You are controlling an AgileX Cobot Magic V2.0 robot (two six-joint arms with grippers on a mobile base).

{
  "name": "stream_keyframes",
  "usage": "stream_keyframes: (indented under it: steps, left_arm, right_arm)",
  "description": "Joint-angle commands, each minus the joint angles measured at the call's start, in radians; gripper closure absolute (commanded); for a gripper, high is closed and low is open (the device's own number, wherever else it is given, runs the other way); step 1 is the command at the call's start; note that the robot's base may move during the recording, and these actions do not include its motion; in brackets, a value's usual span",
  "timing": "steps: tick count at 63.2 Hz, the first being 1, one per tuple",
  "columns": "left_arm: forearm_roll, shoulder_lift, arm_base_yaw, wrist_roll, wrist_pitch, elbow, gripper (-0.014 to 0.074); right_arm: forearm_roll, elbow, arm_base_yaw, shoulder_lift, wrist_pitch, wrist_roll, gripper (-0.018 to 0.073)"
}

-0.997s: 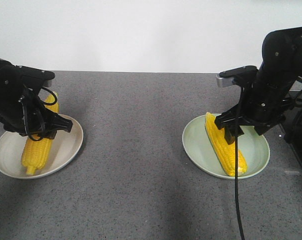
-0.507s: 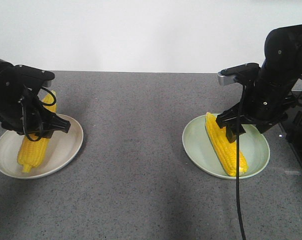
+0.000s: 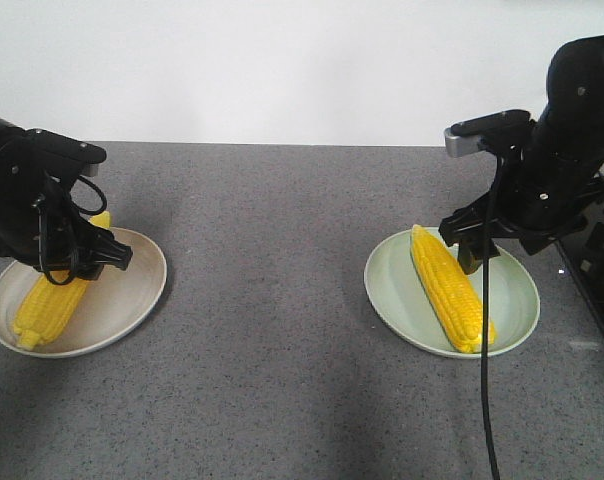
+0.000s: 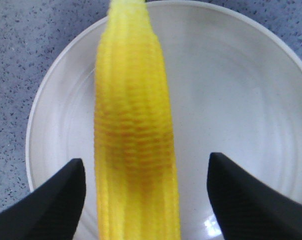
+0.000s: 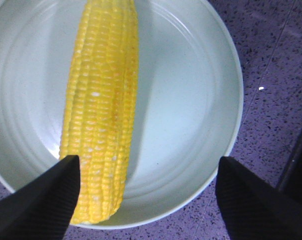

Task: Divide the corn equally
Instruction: 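Open both grippers and raise them away from the plates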

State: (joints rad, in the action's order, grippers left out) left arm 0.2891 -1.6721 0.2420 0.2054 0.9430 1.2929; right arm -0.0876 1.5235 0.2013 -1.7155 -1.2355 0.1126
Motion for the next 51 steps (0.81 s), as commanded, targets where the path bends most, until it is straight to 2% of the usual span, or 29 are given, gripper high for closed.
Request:
stream_keyframes:
  steps: [1, 9, 17, 22, 34, 39, 46, 51]
  left_arm:
    - [0.015, 0.045, 0.001, 0.005, -0.003, 0.030, 0.0093]
    - [0.015, 0.066, 0.001, 0.006, -0.005, 0.030, 0.0123]
    - [0.015, 0.113, 0.001, 0.006, -0.036, 0.030, 0.0197]
    - [0.015, 0.155, 0.001, 0.004, -0.062, 0.030, 0.0271]
    - [-0.031, 0.293, 0.001, 0.001, -0.127, 0.030, 0.0515]
    - [-0.073, 0.353, 0.001, -0.005, -0.135, 0.028, 0.0605]
    - [-0.153, 0.441, 0.001, -0.057, -0.180, -0.012, 0.0605]
    - [-0.195, 0.524, 0.001, -0.090, -0.243, -0.096, 0.0605]
  right_arm:
    - [-0.006, 0.025, -0.001, 0.080, 0.039, 0.002, 0.0017]
    - [0.030, 0.025, -0.001, 0.136, 0.096, 0.011, 0.0035]
    - [0.088, 0.025, -0.001, 0.207, 0.165, 0.023, 0.0117]
    - [0.119, 0.022, -0.001, 0.259, 0.202, 0.035, 0.0218]
    - [0.212, 0.022, -0.001, 0.374, 0.214, 0.136, 0.0568]
    - [0.274, 0.012, -0.001, 0.425, 0.213, 0.181, 0.0571]
    - [0.359, -0.103, -0.001, 0.540, 0.326, 0.259, 0.0566]
    - [0.398, -0.237, -0.001, 0.646, 0.401, 0.303, 0.0566]
